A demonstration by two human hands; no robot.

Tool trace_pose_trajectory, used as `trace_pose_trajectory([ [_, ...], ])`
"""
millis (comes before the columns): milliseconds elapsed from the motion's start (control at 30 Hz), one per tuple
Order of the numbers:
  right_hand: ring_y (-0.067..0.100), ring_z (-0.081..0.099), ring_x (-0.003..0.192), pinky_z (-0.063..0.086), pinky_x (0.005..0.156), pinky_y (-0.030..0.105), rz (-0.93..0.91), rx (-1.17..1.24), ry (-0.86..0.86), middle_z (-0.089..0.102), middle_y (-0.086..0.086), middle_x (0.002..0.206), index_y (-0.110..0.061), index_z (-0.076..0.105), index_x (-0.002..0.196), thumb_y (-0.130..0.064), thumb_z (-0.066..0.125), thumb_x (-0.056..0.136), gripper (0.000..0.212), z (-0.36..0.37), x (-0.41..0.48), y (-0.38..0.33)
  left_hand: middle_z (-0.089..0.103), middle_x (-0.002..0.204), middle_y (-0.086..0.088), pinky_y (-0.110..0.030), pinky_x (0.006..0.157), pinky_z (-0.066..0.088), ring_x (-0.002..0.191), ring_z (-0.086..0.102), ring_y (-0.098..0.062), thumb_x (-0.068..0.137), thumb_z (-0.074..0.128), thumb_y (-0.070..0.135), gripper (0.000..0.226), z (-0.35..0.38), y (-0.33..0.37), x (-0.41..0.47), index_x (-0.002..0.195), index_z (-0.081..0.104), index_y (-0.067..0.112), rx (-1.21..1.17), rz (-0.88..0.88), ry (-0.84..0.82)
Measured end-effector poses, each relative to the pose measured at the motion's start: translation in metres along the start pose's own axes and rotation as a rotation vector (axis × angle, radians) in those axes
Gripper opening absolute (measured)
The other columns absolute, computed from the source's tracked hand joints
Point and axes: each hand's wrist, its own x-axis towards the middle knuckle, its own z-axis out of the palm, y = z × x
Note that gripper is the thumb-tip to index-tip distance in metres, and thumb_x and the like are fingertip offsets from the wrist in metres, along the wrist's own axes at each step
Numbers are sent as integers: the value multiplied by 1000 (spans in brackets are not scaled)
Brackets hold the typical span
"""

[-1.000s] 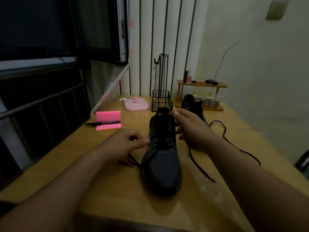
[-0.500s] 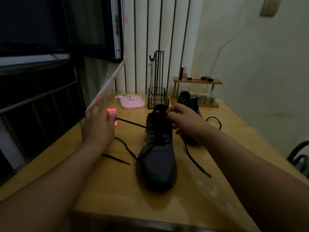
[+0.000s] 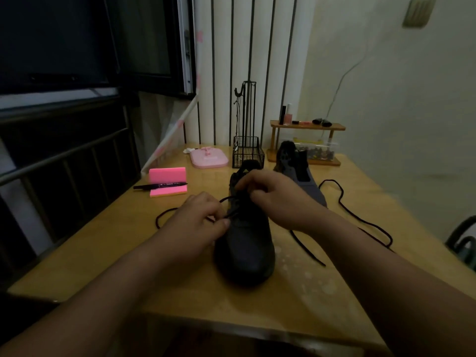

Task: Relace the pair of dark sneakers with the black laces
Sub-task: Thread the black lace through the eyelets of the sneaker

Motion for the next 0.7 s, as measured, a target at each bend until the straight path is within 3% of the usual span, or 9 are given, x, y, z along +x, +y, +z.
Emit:
trace_pose_trajectory([
  [100, 7, 53, 110, 52, 95, 28, -64, -178, -183, 48, -10, 123, -33, 65, 124, -25, 65, 98, 27, 3, -1, -18, 69, 77, 2, -39, 75, 56, 71, 65, -13, 104, 60, 29, 20, -19, 19, 5, 88, 64, 18, -257, -123, 110],
  [167, 8, 55, 102, 53, 89, 30, -106, -216, -132, 51, -9, 115, -30, 66, 113, -32, 67, 98, 15, 5, 5, -30, 59, 61, 3, -40, 67, 50, 56, 55, -16, 105, 60, 30, 24, -34, 29, 6, 88, 62, 13, -357, -152, 97],
  [267, 7, 56, 87, 52, 76, 30, -66, -157, 149, 56, -8, 98, -24, 60, 102, -29, 69, 97, 11, -3, 15, -44, 51, 61, 3, -40, 73, 48, 57, 46, -15, 107, 56, 31, 25, -49, 41, 5, 92, 62, 12, -554, -196, 48],
  [333, 16, 62, 87, 58, 77, 37, 70, -52, 221, 62, -1, 97, -20, 58, 104, -27, 69, 96, 15, -8, 17, -46, 55, 68, 1, -39, 77, 55, 62, 52, -17, 109, 51, 26, 21, -53, 49, 7, 99, 60, 10, -810, -236, 79],
  [467, 24, 71, 96, 57, 97, 48, 262, 483, -64, 74, 6, 104, -15, 64, 114, -27, 51, 107, 19, 17, -5, -62, 70, 82, -8, -36, 73, 63, 75, 73, -20, 111, 44, 14, 16, -54, 64, 18, 110, 57, 4, -1207, -279, 169],
  [533, 22, 72, 106, 53, 105, 48, 277, 700, -173, 76, 7, 112, -20, 60, 118, -21, 49, 107, 16, 34, -18, -67, 76, 90, -15, -43, 84, 64, 88, 77, -28, 111, 41, 9, 17, -54, 68, 24, 119, 54, 1, -1301, -297, 208],
  [600, 20, 74, 104, 53, 106, 47, 251, 656, -210, 78, 5, 106, -16, 61, 123, -18, 53, 106, 20, 46, -27, -65, 76, 93, -19, -47, 96, 60, 97, 76, -33, 111, 37, 5, 15, -55, 71, 27, 116, 51, 1, -1359, -313, 223],
  [633, 20, 75, 100, 55, 104, 47, 242, 602, -209, 77, 5, 100, -13, 63, 124, -19, 55, 106, 21, 47, -30, -64, 76, 90, -18, -47, 94, 61, 94, 76, -32, 111, 37, 4, 15, -57, 70, 26, 112, 52, 2, -1371, -322, 226],
  [700, 22, 75, 86, 62, 89, 42, 270, 645, -185, 69, 6, 87, -11, 67, 119, -20, 54, 107, 20, 38, -33, -61, 70, 75, -10, -37, 71, 64, 71, 69, -22, 107, 42, 1, 15, -59, 63, 26, 112, 55, 2, -1361, -360, 290],
])
